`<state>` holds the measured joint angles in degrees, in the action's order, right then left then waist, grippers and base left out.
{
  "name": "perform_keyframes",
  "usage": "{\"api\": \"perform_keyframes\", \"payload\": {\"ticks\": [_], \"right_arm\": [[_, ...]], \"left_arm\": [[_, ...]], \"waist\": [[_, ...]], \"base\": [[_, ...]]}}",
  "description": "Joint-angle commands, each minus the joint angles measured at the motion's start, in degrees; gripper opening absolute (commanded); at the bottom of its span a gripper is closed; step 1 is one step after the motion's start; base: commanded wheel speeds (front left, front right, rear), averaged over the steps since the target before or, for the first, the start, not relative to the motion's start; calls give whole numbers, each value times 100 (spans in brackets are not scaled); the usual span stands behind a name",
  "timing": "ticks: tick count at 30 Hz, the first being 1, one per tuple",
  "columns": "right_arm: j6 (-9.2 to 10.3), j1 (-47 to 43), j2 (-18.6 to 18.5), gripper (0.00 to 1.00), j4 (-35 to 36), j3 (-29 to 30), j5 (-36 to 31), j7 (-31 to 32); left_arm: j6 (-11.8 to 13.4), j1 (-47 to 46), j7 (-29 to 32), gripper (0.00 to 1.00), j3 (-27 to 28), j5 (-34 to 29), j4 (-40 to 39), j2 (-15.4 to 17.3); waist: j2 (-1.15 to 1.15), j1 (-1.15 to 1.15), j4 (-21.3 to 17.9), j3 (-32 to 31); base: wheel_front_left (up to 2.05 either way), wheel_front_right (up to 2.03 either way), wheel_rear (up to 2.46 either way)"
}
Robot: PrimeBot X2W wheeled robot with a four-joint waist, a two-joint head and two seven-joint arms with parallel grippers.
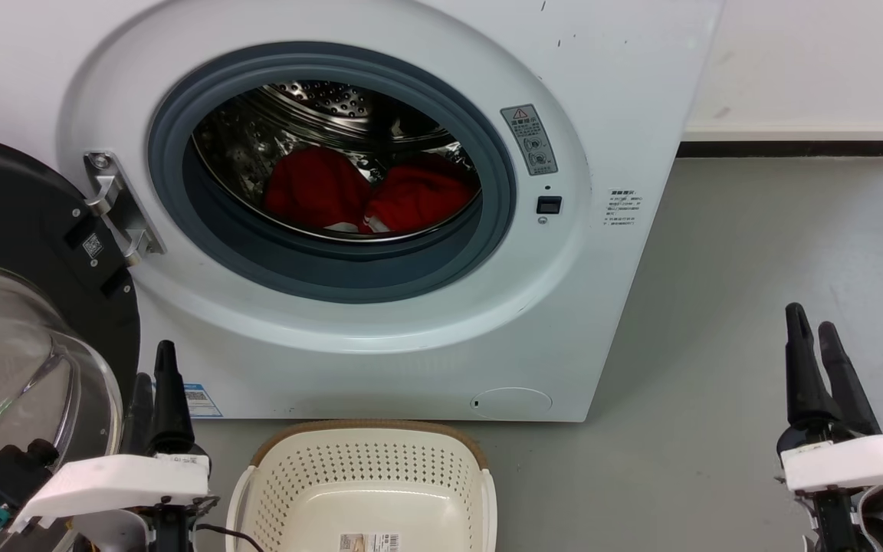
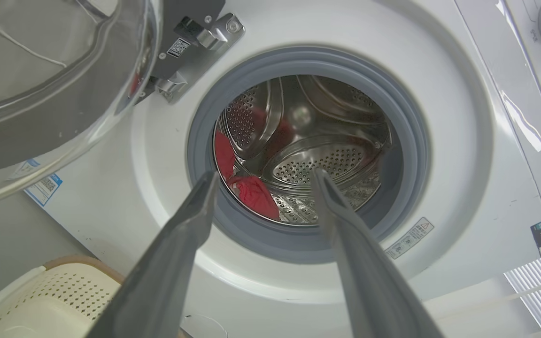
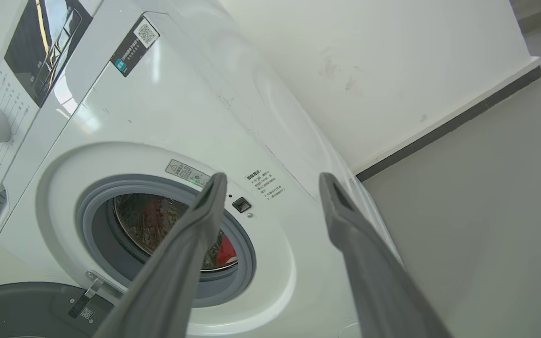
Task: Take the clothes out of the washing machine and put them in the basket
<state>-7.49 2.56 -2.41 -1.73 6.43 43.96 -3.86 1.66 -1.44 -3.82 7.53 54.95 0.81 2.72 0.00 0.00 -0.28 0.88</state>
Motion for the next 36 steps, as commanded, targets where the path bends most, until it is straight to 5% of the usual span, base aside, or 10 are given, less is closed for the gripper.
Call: {"api": "perform_keyframes", "payload": {"ticks": [1,7,16,36], "right_arm": [[0,32,-36,100,182,-41,-275,-53],[0,7,-39,100,477,-250,-1119,-167],[0,-76,-42,100,641,-372,-1950,-321],[0,-272,-47,100,491,-413,-3244,-625]], "left_arm": [[46,-2,-64,100,-43,-212,-169,13],[68,102,-172,100,-247,-627,-288,15],[-259,201,-327,100,-379,-1164,-346,16],[-123,359,-631,100,-886,-3177,-433,18]], "waist": [[0,0,-1,2],[0,0,-2,10],[0,0,6,16],[0,0,-15,38]], "base": [[0,0,0],[0,0,0],[0,0,0],[0,0,0]]}}
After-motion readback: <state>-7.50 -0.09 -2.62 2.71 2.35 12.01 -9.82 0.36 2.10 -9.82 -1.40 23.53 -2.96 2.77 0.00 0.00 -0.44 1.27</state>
